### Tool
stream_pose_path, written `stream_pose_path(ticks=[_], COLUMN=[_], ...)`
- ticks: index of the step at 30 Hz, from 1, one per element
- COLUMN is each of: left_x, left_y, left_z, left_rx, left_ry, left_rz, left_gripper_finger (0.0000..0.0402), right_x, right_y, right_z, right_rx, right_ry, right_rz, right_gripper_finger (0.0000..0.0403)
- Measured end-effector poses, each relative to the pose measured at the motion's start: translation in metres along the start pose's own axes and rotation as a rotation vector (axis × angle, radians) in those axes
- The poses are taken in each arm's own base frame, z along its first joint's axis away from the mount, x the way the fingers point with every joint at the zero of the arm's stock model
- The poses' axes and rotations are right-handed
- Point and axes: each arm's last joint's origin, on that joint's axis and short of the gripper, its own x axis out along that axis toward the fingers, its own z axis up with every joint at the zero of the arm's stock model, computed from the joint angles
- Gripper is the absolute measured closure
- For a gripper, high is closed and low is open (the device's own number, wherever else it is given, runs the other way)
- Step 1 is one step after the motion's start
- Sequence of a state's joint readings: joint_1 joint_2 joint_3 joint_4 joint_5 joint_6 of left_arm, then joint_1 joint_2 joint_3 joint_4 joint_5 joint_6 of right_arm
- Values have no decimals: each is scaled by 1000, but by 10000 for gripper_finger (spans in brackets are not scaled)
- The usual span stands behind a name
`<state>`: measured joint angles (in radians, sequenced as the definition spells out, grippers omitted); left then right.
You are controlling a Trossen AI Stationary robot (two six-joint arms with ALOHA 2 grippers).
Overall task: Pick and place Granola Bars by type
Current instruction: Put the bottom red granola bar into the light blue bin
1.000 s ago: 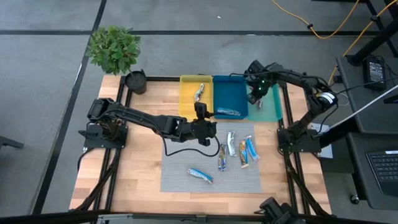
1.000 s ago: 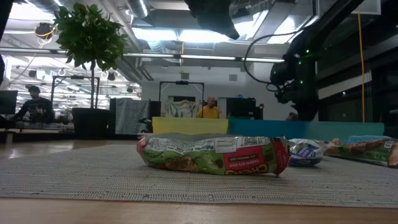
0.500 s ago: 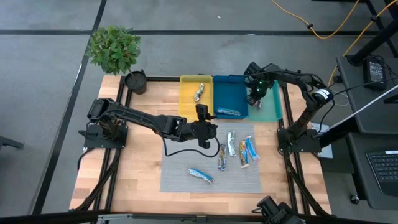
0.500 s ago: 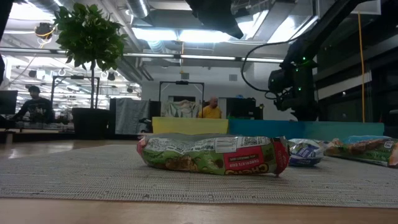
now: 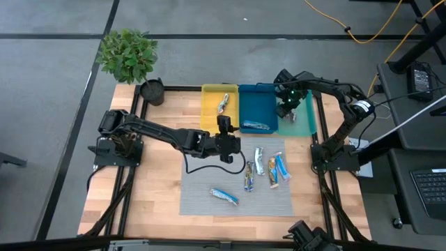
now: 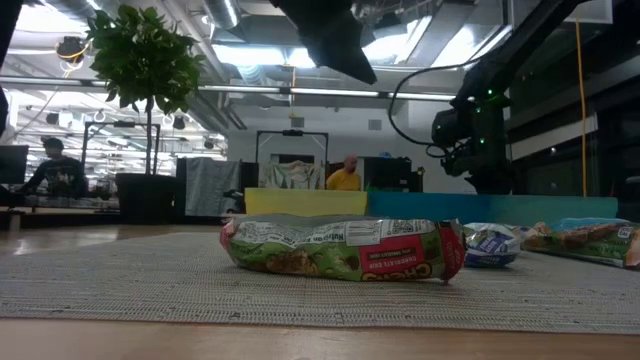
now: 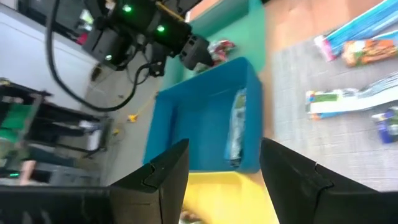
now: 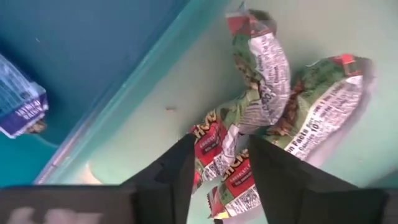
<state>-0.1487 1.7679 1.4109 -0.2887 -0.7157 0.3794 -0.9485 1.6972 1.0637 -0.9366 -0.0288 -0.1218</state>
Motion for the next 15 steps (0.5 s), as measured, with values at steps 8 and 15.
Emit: stream_pose_path(ticks=[8,15], left_x=[-2,-3], left_y=[-1,-4], left_z=[-2,-8], left_rx=[-1,42], left_ry=[21,66], left_rz=[-1,-40], left_gripper_finger=[217,217], right_x=[-42,-98], right_y=[3,18], right_z=[-13,-46], right_rx=[32,26], right_ry=[-153,-391], right_rz=[-132,-163], right_gripper_finger=[223,232])
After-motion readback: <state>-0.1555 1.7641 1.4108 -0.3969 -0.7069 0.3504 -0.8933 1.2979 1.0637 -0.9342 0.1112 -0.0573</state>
